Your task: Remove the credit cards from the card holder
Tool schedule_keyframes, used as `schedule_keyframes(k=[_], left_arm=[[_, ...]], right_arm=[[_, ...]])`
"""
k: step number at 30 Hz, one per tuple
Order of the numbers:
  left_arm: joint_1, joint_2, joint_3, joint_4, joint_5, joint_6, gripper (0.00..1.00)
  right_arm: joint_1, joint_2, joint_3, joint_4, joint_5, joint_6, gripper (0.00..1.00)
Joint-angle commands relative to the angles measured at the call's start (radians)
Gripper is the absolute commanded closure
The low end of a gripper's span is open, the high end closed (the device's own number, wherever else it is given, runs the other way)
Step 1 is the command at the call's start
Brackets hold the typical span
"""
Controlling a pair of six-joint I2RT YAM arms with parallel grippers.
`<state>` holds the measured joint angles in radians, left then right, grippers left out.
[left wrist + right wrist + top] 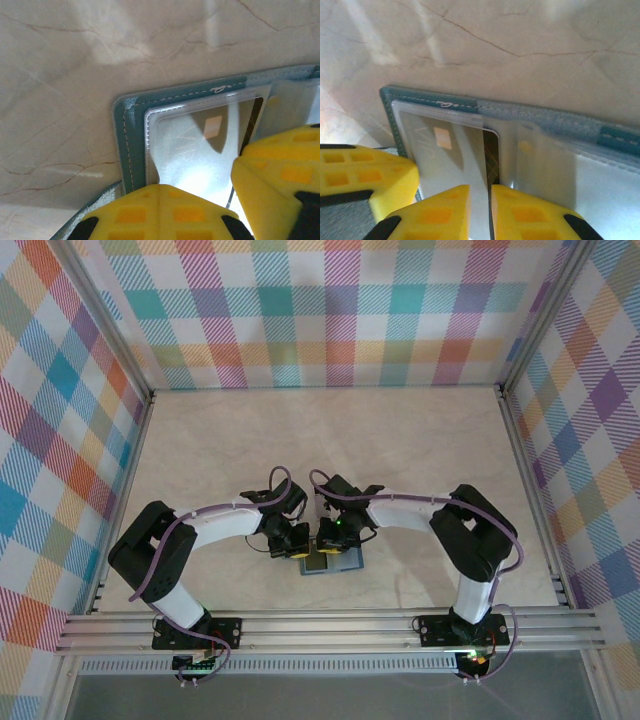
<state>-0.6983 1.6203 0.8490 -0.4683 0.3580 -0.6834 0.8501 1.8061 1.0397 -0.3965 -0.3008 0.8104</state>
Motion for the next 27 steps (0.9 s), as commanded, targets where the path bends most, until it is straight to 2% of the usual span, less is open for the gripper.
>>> schedule_keyframes(k=[1,18,20,23,27], left_arm=[[-0.007,0.033,-0.03,-0.068,-0.049,0.019,1.0],[-0.01,0.03,-0.035,-0.065,-0.049,0.017,1.0],[-0.01,0.029,-0.036,-0.065,-0.05,0.017,1.0],[-0.01,0.024,-0.038,-0.065,-0.052,0.017,1.0],[-0.01,0.013,-0.036,-0.072,-0.056,0.014,0.96]], right_arm=[[-0.005,0.028,-0.002,0.02,-0.031,0.003,0.79],[-0.005,0.033,-0.018,0.065,-0.077,0.001,0.85],[-0.005,0.032,-0.018,0.061,-0.075,0.0,0.82],[-0.004,0.034,-0.006,0.017,-0.041,0.001,0.72],[-0.003,0.027,0.019,-0.084,0.056,-0.015,0.69]])
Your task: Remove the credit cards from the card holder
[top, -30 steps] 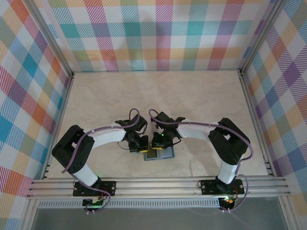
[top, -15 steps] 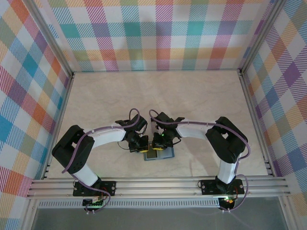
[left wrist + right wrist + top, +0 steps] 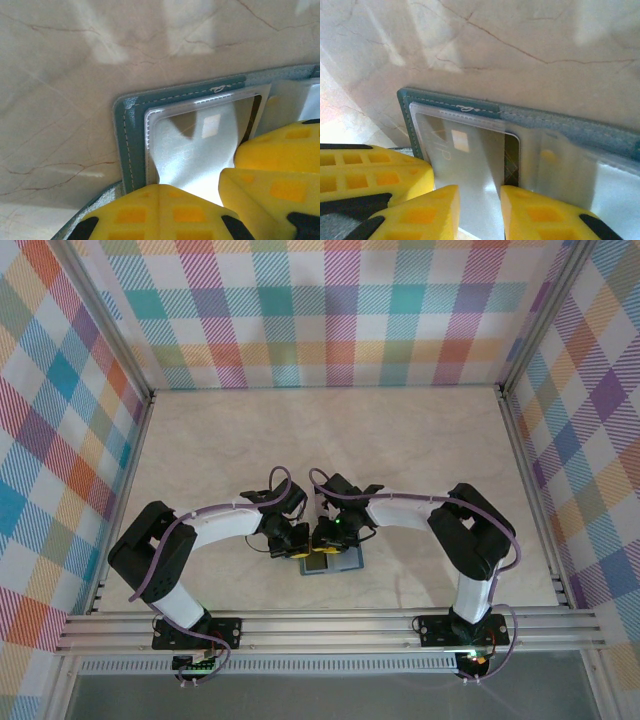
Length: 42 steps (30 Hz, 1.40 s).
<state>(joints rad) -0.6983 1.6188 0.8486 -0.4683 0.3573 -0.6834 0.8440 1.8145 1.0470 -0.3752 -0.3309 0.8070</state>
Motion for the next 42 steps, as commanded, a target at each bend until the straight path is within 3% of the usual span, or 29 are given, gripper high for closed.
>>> schedule_keyframes(k=[1,9,16,26,42], left_arm=[[-0.01,0.011,-0.035,-0.075,-0.057,0.014,0.94],[-0.009,0.0,-0.032,-0.088,-0.064,0.014,0.9],[-0.009,-0.014,-0.019,-0.102,-0.07,0.015,0.93],[-0.022,-0.065,0.065,-0.177,-0.067,0.018,0.95],[-0.054,0.059,0.07,-0.142,-0.075,0.018,0.98]], right_arm=[[0.002,0.015,0.016,-0.125,0.104,-0.017,0.69],[0.003,-0.01,0.04,-0.189,0.155,-0.043,0.69],[0.002,-0.075,0.011,-0.088,0.06,-0.025,0.68],[-0.014,-0.089,0.006,-0.115,0.058,-0.038,0.69],[-0.017,-0.014,0.028,-0.051,-0.049,-0.077,0.73]])
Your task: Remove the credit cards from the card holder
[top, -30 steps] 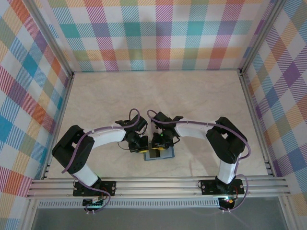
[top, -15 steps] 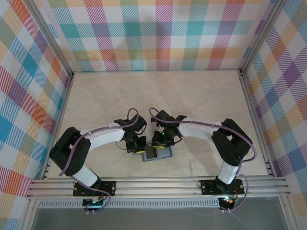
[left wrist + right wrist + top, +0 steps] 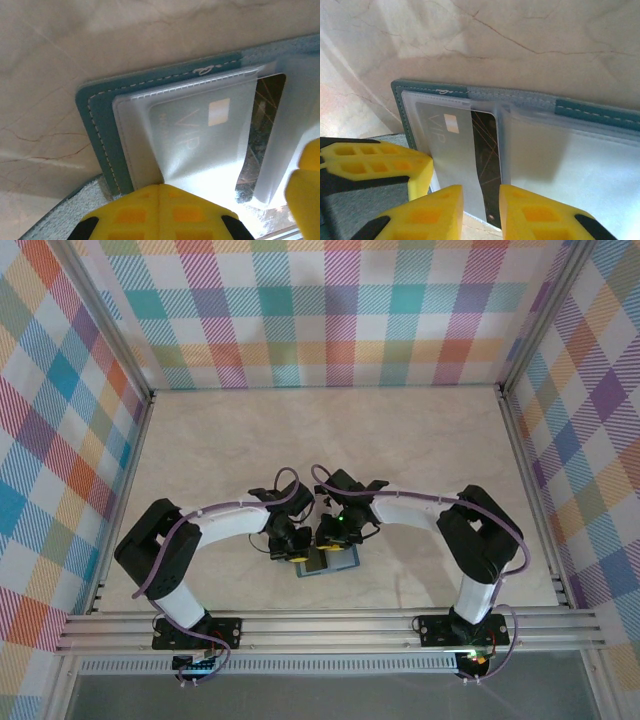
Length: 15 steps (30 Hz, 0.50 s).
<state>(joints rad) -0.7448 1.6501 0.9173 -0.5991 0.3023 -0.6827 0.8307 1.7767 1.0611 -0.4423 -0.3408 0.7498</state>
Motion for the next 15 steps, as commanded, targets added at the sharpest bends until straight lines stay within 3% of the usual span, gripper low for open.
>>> schedule_keyframes(k=[1,9,15], left_arm=[[-0.008,0.033,0.0,-0.008,-0.023,0.017,0.98],[-0.007,0.041,-0.019,-0.02,-0.053,0.025,0.99],[-0.008,0.062,-0.022,-0.021,-0.061,0.036,0.99]], right_arm=[[-0.004,0.03,0.014,0.016,-0.04,-0.021,0.73],[-0.004,0.073,0.04,-0.082,0.064,-0.047,0.74],[-0.007,0.068,-0.011,0.053,-0.063,-0.032,0.74]])
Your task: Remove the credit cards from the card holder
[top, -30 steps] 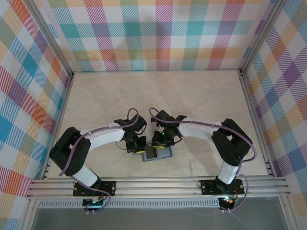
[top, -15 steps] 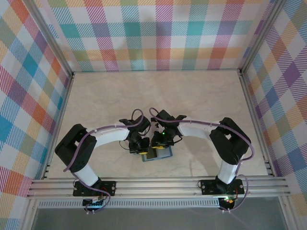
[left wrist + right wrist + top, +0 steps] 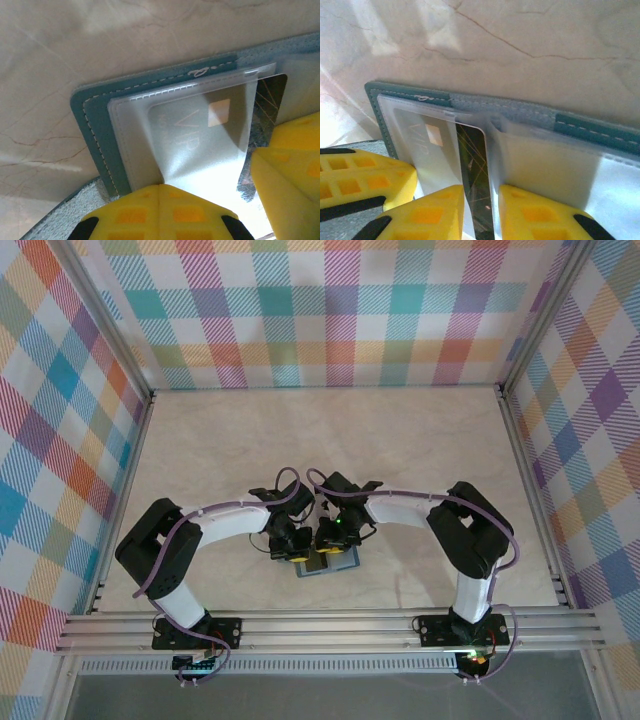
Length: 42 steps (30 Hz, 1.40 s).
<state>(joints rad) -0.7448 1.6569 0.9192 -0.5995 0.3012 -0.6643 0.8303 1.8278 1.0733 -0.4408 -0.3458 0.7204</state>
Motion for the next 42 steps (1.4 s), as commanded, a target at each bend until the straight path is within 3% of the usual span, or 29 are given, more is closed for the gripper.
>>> schedule_keyframes(k=[1,16,24,27,34,42], left_arm=[[-0.008,0.06,-0.022,-0.02,-0.06,0.018,0.99],[-0.008,0.066,-0.021,-0.023,-0.06,0.019,0.99],[-0.008,0.059,-0.021,-0.025,-0.059,0.019,1.0],[-0.008,0.055,-0.022,-0.03,-0.062,0.02,1.0],[-0.008,0.05,-0.028,-0.036,-0.073,0.026,1.0],[-0.008,0.046,-0.008,-0.061,-0.106,0.045,0.99]], right_arm=[[-0.007,0.014,-0.029,0.073,-0.075,0.005,0.74],[-0.042,-0.103,-0.16,0.324,-0.223,0.086,0.82],[-0.045,-0.065,-0.177,0.354,-0.247,0.077,0.86],[-0.045,-0.059,-0.175,0.315,-0.207,0.068,0.91],[-0.045,-0.134,-0.126,0.006,0.052,-0.02,0.96],[-0.045,-0.205,-0.081,-0.137,0.155,-0.083,0.98]])
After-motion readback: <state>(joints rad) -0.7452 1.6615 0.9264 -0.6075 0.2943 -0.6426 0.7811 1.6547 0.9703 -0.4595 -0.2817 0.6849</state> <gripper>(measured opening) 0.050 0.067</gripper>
